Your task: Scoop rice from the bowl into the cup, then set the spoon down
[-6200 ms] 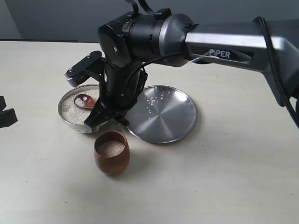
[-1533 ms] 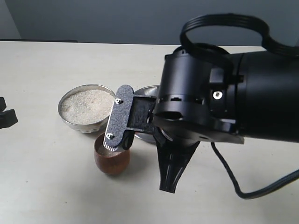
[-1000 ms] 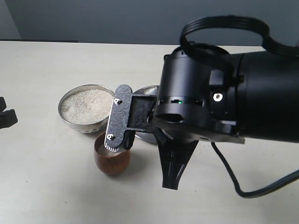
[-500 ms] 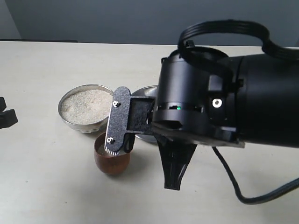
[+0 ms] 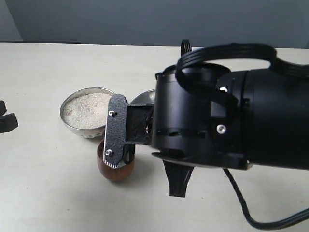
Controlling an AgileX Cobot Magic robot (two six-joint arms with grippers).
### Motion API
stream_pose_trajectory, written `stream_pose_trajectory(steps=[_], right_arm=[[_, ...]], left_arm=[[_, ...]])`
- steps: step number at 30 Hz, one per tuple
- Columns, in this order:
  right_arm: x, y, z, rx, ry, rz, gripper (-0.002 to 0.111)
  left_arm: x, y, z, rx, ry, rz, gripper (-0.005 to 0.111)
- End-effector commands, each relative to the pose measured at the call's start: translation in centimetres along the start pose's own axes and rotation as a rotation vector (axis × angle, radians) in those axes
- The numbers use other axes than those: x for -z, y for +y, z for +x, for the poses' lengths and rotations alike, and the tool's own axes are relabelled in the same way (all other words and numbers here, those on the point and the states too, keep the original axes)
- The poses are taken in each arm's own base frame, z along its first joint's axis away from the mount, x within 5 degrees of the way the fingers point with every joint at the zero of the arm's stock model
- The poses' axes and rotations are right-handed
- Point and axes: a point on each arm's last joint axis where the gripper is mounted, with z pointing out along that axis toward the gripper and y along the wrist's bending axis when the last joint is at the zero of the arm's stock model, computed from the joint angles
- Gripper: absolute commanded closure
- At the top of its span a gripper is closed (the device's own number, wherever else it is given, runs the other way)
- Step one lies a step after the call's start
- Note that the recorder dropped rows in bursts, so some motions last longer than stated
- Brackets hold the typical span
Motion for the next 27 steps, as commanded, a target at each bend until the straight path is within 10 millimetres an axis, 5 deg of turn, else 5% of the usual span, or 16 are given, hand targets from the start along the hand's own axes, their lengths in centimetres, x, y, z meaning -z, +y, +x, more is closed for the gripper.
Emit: stream_pose_trajectory(steps=[1, 13, 27], right_arm=[[0.1, -0.1, 0.3, 0.037, 0.016, 0.018, 0.109], [-1.4, 0.5, -0.2, 0.123, 0.083, 0.017, 0.109], [-0.7, 1.7, -1.0, 0.225, 0.101, 0.085, 0.109]], left_arm=[[0.0, -0.1, -0.2, -0.007, -0.006, 0.007, 0.106], [0.0, -0.1, -0.2, -0.007, -0.006, 0.007, 0.106], [0.0, -0.1, -0.2, -0.007, -0.006, 0.007, 0.106]])
